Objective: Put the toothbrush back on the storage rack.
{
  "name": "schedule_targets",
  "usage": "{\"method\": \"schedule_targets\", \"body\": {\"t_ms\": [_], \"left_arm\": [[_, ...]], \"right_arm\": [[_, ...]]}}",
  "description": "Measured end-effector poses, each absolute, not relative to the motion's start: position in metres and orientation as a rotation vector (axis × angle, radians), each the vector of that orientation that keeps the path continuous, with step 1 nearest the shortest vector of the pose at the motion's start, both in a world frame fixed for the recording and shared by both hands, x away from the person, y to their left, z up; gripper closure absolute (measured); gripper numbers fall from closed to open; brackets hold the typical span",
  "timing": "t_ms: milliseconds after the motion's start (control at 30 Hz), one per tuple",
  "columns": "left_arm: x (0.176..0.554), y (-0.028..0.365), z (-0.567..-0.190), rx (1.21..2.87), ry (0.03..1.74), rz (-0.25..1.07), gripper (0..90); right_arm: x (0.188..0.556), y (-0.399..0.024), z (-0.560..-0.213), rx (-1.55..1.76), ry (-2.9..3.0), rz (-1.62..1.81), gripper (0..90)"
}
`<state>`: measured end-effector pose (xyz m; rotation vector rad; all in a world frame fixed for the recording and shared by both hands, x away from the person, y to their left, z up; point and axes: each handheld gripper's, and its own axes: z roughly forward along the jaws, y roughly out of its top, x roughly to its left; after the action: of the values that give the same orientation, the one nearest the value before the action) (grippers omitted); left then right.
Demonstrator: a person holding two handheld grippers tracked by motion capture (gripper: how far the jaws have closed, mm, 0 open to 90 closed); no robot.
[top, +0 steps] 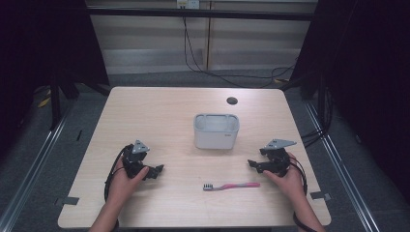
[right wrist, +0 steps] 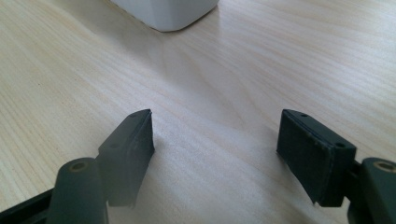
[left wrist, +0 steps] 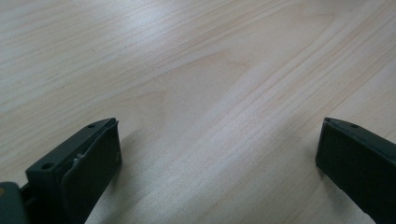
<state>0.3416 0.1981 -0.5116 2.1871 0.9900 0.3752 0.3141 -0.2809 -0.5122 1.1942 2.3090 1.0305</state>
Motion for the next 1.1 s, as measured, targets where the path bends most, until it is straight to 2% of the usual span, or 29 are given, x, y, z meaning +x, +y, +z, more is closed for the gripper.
{"method": "schedule_targets", "body": {"t_ms": [233,467,733,1100], "left_arm": [[0.342,0.198,-0.512,2.187,0.990,0.374,0.0],[0.342,0.198,-0.512,2.188,0.990,0.374,0.0],[0.342,0.198,-0.512,2.187,0.990,0.374,0.0],[0.342,0.198,-0.512,2.187,0.990,0.373,0.0]], "right_arm": [[0.315,-0.279,-0.505,1.199,2.392,0.961,26.7],[0.312,-0.269,-0.480,1.149,2.485,0.983,26.0],[0.305,-0.244,-0.466,1.019,2.614,0.956,26.0],[0.296,-0.209,-0.458,0.815,2.757,0.904,31.2]]}}
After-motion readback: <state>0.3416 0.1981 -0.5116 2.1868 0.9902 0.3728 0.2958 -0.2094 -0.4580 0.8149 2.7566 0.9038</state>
